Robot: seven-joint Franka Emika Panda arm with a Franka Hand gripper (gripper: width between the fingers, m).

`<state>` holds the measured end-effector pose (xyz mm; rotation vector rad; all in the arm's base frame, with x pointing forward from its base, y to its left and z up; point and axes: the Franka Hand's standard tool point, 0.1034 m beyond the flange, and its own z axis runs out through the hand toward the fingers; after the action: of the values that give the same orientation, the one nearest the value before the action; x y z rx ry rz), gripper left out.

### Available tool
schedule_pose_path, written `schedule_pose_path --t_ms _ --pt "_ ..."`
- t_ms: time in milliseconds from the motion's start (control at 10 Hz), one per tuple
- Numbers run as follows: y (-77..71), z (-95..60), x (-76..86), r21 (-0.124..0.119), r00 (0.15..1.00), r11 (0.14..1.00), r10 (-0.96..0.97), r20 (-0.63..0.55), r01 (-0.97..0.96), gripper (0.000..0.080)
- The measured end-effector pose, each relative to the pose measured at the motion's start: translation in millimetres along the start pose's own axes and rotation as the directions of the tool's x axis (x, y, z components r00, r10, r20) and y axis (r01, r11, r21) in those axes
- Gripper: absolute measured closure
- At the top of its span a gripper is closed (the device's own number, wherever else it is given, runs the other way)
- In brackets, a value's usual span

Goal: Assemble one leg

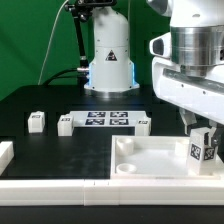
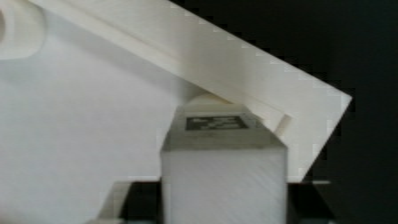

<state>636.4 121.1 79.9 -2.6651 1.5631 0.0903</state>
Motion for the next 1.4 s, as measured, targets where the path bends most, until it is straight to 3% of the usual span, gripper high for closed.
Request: schedule_pose_path --t_ms 200,600,900,1200,1400 --pt "-1.3 0.3 0.3 -0.001 0.995 0.995 -0.095 -0.002 0.095 0.0210" --pt "-3.4 -0.3 -2.5 -0.002 0.869 0.869 -0.494 -0.004 0.494 0.0152" --pt "-7.5 -0.4 -4.1 -0.018 0.641 0.642 -0.767 -0.031 0.767 0.0151" --pt "-8.8 1.5 -1.7 -0.034 0.413 0.415 -0.909 -0.057 0.909 0.0151" --pt "-8.3 2.0 -0.9 -0.037 0.365 0.368 -0.929 -0.054 0.929 0.0151"
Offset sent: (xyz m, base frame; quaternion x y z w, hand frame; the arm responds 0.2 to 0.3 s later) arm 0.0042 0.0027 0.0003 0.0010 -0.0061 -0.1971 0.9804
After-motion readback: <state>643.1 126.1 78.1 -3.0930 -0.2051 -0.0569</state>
